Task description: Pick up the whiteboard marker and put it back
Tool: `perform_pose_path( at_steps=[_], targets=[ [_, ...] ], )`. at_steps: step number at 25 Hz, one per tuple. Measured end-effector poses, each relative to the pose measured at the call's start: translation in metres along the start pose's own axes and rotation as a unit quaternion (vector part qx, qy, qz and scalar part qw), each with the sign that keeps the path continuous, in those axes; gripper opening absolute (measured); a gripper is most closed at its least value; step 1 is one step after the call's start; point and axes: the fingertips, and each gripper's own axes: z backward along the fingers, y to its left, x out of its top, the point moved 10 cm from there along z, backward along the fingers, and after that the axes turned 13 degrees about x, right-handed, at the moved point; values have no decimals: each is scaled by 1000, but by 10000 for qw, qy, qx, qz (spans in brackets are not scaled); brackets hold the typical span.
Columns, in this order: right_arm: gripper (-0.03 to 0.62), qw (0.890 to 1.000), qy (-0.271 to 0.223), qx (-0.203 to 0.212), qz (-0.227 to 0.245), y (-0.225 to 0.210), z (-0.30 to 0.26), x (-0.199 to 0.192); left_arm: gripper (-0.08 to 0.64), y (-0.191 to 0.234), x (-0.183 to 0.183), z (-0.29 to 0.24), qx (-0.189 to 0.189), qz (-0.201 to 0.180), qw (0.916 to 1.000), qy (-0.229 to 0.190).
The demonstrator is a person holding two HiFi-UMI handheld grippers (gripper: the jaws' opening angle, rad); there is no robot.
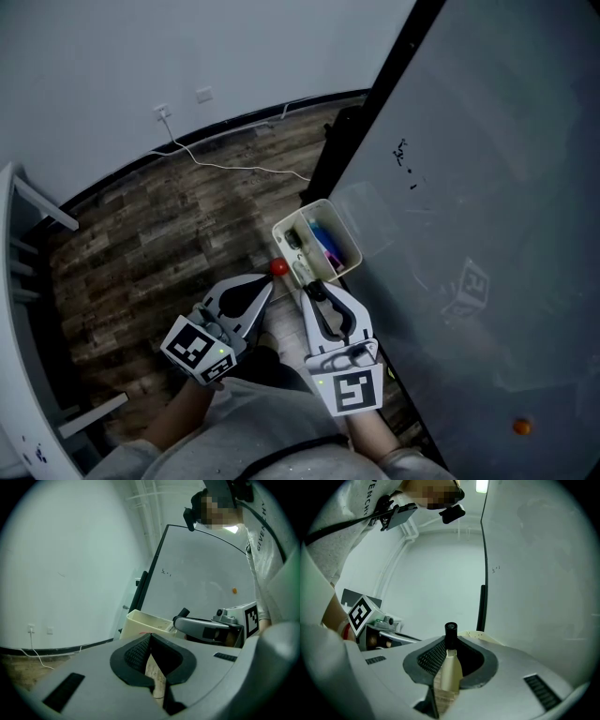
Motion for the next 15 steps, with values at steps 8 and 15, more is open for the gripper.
perform_pose_path(
  at_steps=[8, 15],
  targets=[
    [77, 9998, 9, -153, -118, -2, 1, 8, 15, 1, 6, -6, -268, 3, 9996, 69],
    [77, 9996, 33, -227, -144, -1, 1, 16, 15, 3, 11, -11, -568, -49, 9983, 152]
  ],
)
